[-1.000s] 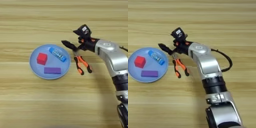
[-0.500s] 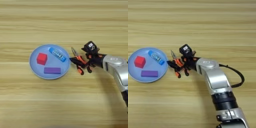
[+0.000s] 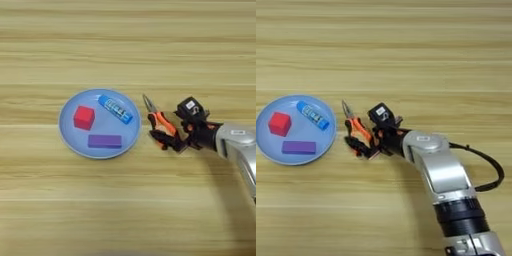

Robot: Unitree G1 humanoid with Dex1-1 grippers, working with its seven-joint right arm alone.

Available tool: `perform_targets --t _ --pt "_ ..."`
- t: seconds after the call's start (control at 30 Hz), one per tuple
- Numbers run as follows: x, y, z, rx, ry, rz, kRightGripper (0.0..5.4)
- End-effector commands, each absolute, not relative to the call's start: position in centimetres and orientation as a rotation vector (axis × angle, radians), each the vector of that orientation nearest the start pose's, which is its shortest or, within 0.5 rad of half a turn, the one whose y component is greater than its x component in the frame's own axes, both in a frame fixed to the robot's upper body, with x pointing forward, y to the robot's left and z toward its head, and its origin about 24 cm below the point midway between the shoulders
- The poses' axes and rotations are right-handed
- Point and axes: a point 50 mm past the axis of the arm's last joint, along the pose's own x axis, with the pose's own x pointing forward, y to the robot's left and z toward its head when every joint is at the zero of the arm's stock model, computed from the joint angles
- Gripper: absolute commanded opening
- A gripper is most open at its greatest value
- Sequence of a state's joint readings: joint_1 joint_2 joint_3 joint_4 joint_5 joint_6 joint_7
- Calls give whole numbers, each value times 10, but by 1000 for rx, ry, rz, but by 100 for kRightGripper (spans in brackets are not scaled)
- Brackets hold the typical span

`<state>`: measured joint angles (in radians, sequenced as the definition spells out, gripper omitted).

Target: Move the objects on the table

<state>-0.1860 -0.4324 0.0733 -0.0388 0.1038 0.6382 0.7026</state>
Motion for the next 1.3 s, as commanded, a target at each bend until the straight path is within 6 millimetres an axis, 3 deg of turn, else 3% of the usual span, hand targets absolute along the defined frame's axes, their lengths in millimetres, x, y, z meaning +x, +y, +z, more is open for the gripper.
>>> perform_targets --t 0.03,0.33,0.7,0.9,1.3 --pt "275 -189 63 -265 483 660 536" --pt "271 -189 50 -297 548 672 536" --pt "273 -190 46 -295 551 675 380" --pt "275 -190 47 -287 545 670 357" --pt "302 -185 80 -266 352 601 349"
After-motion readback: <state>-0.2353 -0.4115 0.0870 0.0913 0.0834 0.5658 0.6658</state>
